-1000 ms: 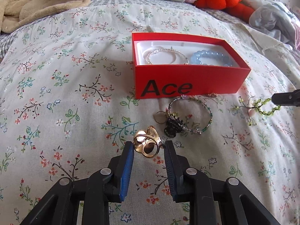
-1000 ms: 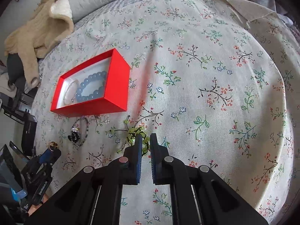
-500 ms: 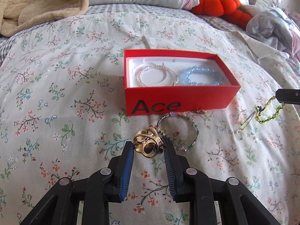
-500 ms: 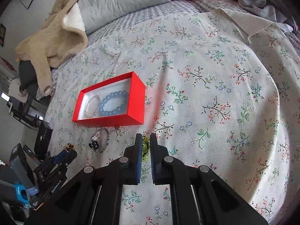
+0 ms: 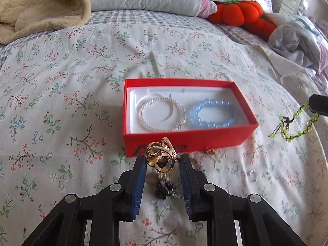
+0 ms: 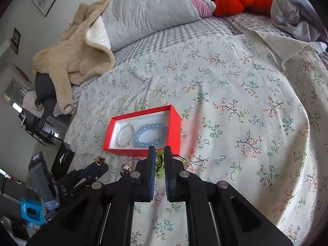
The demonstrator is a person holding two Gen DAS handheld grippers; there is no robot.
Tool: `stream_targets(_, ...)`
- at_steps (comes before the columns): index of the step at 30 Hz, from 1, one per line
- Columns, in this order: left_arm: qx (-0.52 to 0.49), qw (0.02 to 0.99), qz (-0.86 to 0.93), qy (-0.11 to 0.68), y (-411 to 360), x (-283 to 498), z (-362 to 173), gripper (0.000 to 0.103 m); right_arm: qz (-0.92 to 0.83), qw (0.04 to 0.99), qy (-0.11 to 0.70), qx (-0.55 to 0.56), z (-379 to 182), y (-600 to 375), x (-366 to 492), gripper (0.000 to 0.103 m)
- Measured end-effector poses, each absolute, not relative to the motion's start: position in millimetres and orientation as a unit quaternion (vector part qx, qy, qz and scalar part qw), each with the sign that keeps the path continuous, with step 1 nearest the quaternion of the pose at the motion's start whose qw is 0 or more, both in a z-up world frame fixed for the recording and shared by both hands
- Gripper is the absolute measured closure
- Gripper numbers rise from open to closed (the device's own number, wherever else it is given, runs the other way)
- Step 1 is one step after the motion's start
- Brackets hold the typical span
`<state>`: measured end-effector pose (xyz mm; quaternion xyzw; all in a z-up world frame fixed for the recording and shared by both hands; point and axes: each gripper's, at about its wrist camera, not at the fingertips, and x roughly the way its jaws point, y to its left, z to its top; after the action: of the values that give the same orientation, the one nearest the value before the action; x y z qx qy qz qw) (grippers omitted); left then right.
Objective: Organize jewelry
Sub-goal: 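Carry the ring into the box and open the left tool while the right tool carries the green bracelet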
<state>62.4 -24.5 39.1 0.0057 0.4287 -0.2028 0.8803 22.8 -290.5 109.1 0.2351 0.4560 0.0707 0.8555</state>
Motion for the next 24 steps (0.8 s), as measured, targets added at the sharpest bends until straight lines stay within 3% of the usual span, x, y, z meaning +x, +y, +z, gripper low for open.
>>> stream_targets(20,0.024,0.879,-0.191,0.437,-58,117,21,0.075,0.068,0.860,0.442,0.247,105,-278,61,0.095)
stream_targets(22,0.026,0.880,-0.189,0.435,-57,116,22,0.071,0.067,0.861,0.440,0.248,104,-278,64,0.095)
stream_targets(24,0.026,0.882,-0.185,0.433,-54,114,23,0.060,0.065,0.862,0.438,0.247,103,-277,68,0.095)
